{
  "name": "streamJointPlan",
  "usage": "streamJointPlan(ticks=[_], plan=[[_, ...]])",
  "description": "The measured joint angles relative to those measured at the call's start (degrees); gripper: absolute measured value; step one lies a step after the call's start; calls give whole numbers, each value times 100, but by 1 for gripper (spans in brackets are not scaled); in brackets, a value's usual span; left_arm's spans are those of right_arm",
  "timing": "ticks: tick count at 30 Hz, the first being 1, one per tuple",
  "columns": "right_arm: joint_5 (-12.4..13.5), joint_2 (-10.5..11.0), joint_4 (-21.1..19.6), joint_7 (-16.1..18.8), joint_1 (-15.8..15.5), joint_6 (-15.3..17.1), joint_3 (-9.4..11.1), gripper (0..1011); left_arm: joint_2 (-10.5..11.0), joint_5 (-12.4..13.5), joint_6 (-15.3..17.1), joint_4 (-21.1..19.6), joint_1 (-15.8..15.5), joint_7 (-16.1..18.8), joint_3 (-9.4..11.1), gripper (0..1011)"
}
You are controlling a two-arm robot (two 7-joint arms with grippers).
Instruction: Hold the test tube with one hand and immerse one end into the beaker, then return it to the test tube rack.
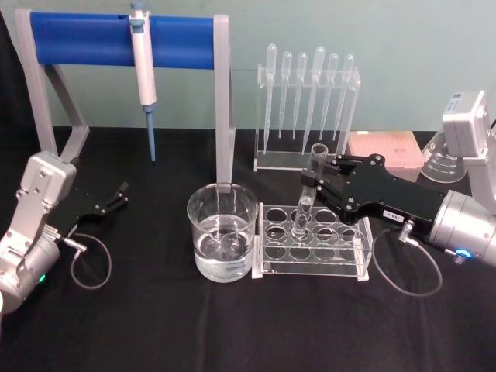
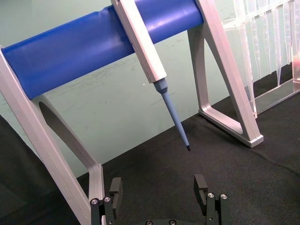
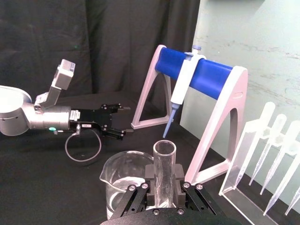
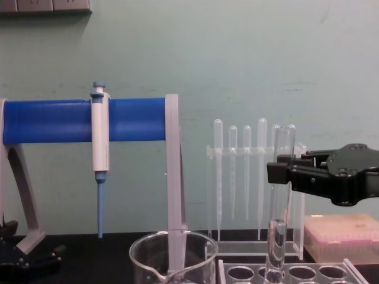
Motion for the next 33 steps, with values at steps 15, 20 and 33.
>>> streamJointPlan(ticks=[15,20,33], plan=[[-101,-197,325,20,-25,-82,-7,242,0,0,0,0,0,0,0,1000],[-133,-290,468,36,-17,-107,-39,242,0,0,0,0,0,0,0,1000],[-171,-441,754,66,-9,-108,-84,242,0,0,0,0,0,0,0,1000]])
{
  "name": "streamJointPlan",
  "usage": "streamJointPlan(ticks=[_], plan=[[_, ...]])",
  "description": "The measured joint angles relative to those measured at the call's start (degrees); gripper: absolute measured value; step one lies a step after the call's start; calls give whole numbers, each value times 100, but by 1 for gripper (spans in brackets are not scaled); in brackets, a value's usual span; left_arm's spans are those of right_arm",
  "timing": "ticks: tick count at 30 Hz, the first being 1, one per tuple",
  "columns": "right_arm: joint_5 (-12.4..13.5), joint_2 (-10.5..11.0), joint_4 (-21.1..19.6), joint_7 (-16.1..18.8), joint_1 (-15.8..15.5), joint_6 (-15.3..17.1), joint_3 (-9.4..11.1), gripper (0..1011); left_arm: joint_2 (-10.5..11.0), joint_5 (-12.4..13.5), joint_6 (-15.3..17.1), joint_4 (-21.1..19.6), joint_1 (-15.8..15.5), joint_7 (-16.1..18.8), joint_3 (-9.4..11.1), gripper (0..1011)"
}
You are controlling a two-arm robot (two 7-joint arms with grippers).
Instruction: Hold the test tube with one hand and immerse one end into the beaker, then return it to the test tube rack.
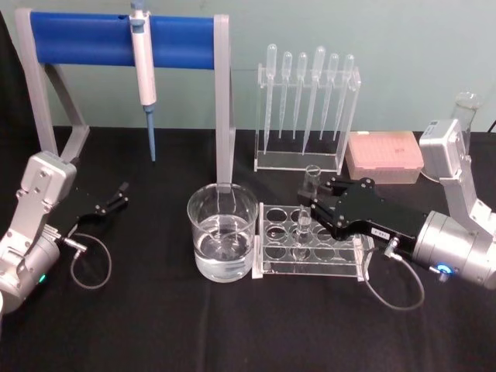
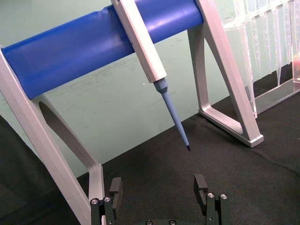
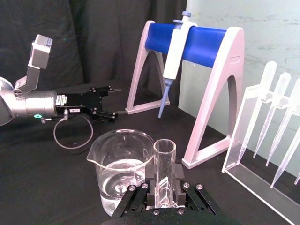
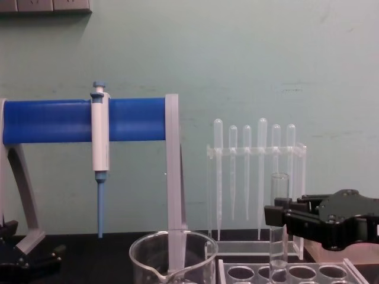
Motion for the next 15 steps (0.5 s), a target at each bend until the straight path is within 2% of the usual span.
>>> streamJointPlan(ticks=[10,14,15], plan=[[3,13,-23,0,1,1,1,246,0,0,0,0,0,0,0,1000],[3,16,-30,0,2,2,2,360,0,0,0,0,0,0,0,1000],[3,17,-31,0,2,2,2,417,0,0,0,0,0,0,0,1000]])
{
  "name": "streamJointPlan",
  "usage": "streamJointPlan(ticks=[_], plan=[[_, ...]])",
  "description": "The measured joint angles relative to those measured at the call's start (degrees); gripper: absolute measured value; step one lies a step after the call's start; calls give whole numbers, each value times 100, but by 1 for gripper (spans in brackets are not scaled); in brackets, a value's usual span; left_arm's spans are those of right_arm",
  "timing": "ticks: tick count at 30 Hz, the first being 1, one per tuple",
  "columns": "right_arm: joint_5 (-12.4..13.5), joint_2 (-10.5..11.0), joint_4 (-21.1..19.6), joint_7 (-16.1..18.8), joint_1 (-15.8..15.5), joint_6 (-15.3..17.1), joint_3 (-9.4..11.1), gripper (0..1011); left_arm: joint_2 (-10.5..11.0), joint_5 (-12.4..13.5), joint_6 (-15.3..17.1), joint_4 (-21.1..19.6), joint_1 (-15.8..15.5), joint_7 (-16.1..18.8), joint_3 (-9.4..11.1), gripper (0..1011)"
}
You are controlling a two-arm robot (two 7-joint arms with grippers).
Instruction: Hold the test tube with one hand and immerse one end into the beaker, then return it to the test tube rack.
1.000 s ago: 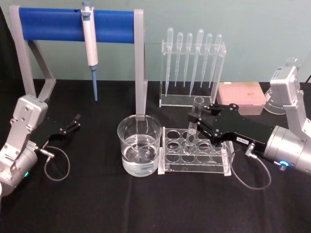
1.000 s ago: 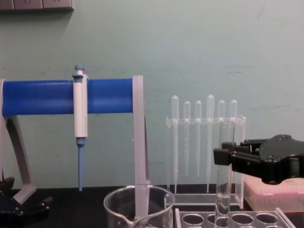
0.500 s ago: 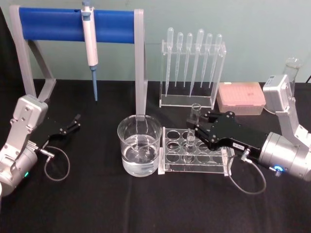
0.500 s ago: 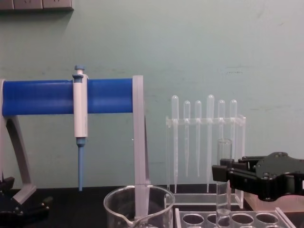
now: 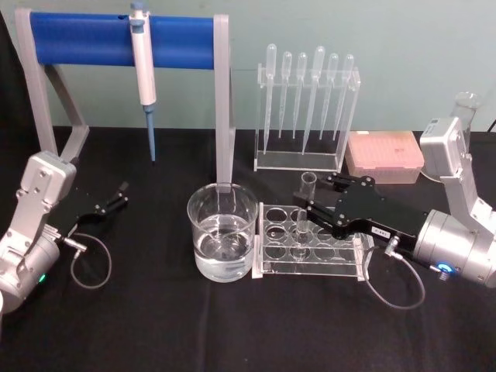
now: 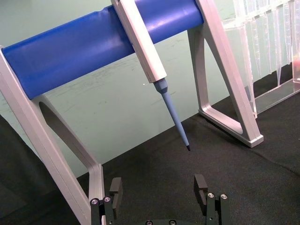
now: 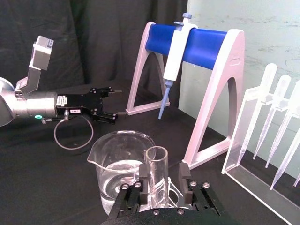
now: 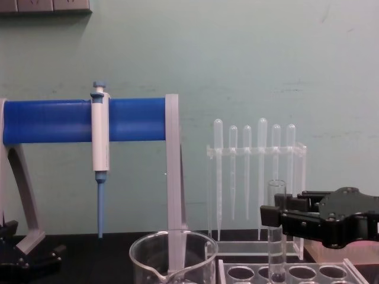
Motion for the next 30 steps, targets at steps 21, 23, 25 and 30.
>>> streamJointPlan(ticks=[21,23,25,30], plan=[[224,-165,-1142,-902,-598,-412,814,1002,0,0,0,0,0,0,0,1000],[40,-278,-1165,-1287,-728,-436,920,1004,0,0,0,0,0,0,0,1000],[-237,-451,-1155,-1834,-907,-439,1037,1004,0,0,0,0,0,0,0,1000],[-875,-780,-1071,-2903,-1226,-314,1172,1004,0,0,0,0,0,0,0,1000]])
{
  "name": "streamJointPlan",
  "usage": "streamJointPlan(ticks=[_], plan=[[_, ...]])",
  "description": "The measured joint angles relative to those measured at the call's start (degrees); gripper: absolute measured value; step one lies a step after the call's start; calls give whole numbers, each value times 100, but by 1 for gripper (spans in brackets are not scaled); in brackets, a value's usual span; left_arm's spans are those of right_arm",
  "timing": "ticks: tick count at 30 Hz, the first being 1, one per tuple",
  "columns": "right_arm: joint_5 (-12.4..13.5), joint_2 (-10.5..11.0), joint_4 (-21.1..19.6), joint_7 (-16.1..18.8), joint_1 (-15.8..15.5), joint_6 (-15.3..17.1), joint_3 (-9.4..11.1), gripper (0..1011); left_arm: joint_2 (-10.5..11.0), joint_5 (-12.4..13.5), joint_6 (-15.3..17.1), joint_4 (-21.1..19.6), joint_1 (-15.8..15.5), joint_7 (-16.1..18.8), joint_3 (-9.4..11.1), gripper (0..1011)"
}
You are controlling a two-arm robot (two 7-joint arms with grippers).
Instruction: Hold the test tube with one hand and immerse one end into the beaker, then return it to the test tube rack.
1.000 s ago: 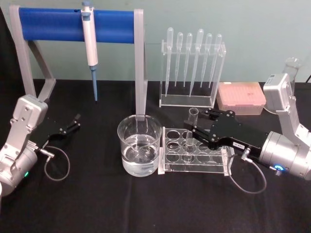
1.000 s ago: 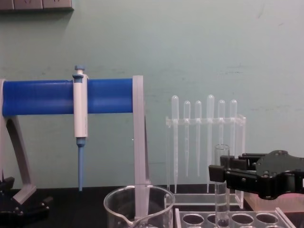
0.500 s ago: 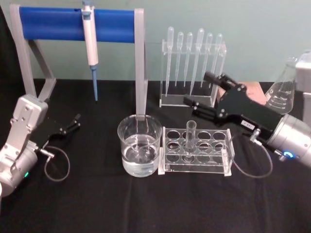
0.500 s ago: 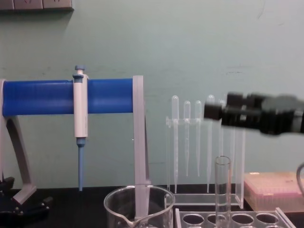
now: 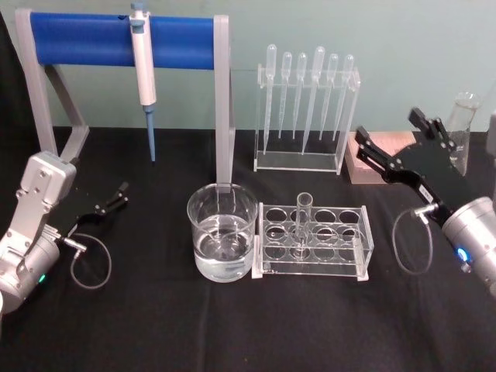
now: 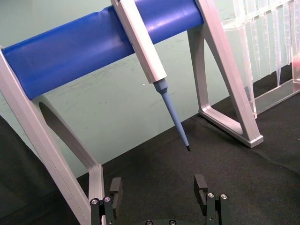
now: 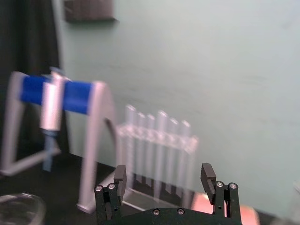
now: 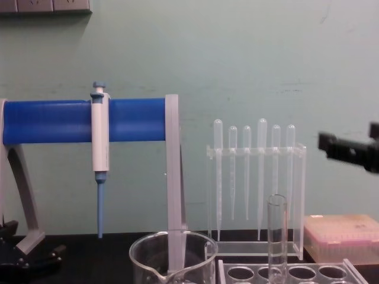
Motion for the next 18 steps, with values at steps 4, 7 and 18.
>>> streamJointPlan(ticks=[4,7,18], plan=[[-311,-168,129,-402,-116,78,11,1004,0,0,0,0,0,0,0,1000],[-527,-301,273,-642,-182,197,6,1004,0,0,0,0,0,0,0,1000],[-663,-539,529,-726,-253,537,35,1004,0,0,0,0,0,0,0,1000]])
